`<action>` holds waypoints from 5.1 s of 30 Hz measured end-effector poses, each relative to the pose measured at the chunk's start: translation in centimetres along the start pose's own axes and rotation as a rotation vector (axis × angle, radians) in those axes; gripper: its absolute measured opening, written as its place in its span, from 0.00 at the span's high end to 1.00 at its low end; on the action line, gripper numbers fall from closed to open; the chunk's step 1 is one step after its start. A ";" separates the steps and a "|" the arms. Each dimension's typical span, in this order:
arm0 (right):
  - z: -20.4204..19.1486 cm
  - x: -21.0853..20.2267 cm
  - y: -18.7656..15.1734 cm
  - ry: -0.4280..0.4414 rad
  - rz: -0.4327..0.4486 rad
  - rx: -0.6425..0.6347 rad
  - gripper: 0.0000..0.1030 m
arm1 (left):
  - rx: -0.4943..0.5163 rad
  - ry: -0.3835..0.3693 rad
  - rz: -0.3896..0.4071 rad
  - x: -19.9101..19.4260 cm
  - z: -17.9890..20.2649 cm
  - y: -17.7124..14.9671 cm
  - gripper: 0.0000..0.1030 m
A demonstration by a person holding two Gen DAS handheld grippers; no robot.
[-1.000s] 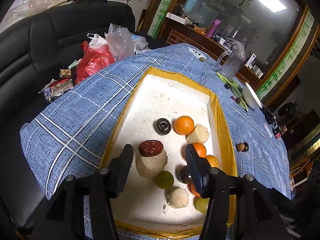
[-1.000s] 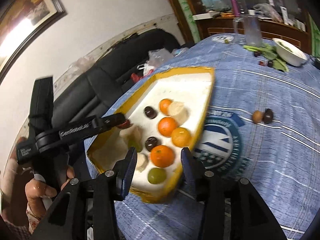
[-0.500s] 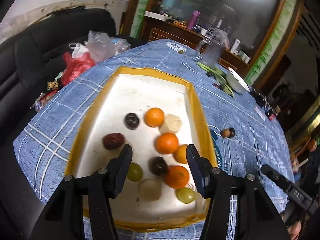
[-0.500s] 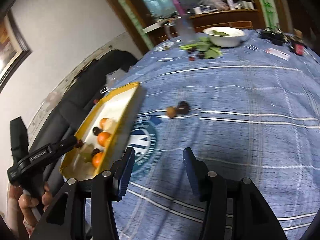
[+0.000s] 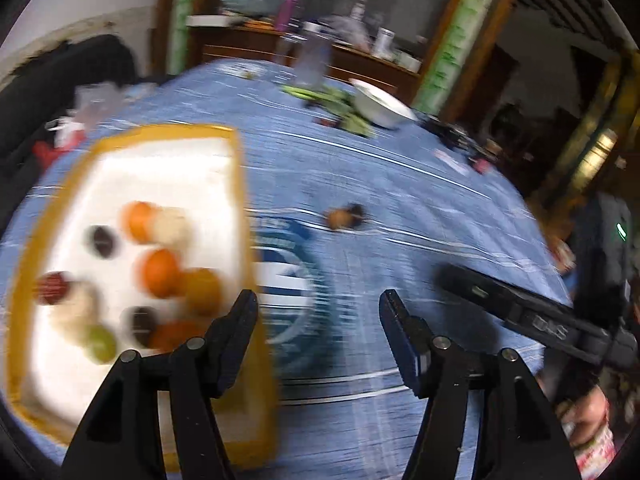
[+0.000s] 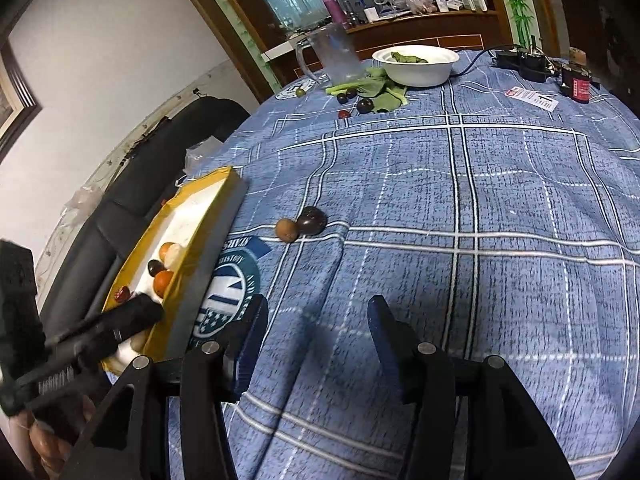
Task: Organize fruits
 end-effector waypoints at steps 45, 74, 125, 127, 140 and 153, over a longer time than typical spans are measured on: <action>2.1 4.6 4.6 -0.073 -0.015 -0.120 0.61 | 0.013 0.028 0.037 -0.1 0.4 1.6 0.23; 6.0 4.6 6.3 -0.054 0.056 0.037 0.74 | 0.075 0.198 -0.174 12.1 3.5 6.3 0.68; -18.1 9.5 2.9 -0.011 -0.041 -0.519 0.73 | -0.248 0.288 0.108 -4.4 -12.3 0.3 0.78; -18.0 9.7 2.9 -0.006 -0.043 -0.518 0.73 | -0.251 0.287 0.109 -4.4 -12.2 0.3 0.67; -17.3 8.3 2.7 0.020 -0.019 -0.459 0.62 | -0.247 0.301 0.111 -4.9 -11.5 0.3 0.37; -15.0 4.6 1.4 0.037 0.031 -0.336 0.47 | -0.207 0.348 0.126 -5.6 -9.7 0.1 0.27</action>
Point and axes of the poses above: each gripper's, at about its wrist camera, not at the fingertips, and x roughly the way its jaws point, z to its right, y to its top, the point moved 1 cm from there along x, roughly the way its jaws point, and after that the axes turned 5 degrees about -x, right-handed, at the moved point
